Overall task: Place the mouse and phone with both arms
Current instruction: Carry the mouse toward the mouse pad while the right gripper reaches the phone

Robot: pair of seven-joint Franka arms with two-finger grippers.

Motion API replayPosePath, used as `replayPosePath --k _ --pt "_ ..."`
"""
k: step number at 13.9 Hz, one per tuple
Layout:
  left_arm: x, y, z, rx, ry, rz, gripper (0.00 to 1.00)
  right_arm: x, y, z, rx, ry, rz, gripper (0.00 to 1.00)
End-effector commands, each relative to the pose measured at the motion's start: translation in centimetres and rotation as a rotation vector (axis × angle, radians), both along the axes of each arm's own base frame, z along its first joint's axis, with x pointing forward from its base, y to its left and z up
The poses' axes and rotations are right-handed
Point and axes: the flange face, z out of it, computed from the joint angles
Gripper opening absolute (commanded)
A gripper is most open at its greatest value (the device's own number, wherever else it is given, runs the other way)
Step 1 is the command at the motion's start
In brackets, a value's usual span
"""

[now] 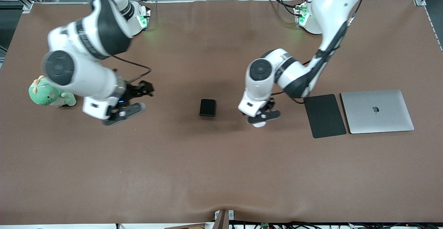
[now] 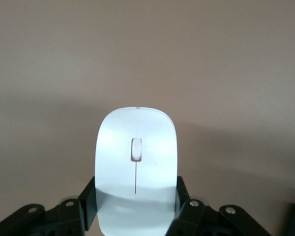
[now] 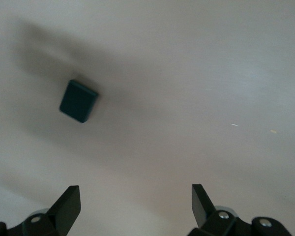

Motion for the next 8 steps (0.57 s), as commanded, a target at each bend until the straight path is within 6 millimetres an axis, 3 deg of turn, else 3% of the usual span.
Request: replayPosePath --k 1,2,4,8 --pt "0.1 8.0 1.7 0.056 0.007 -0.058 0.47 0.3 4.1 -6.1 -0.037 0.024 0.011 1.0" --pt "0.7 10.9 1.5 0.066 0.025 -0.072 0.47 0.4 5.1 -7.3 -0.035 0.019 -0.036 1.0" --pt "1.7 16.4 0.9 0.07 0.06 -0.092 0.47 -0.8 9.8 -8.7 -0.036 -0.042 -0.137 1.0" --pt "2.4 24.4 -1.6 0.04 0.087 -0.083 0.47 -3.5 15.8 -14.1 -0.078 -0.048 -0.315 1.0"
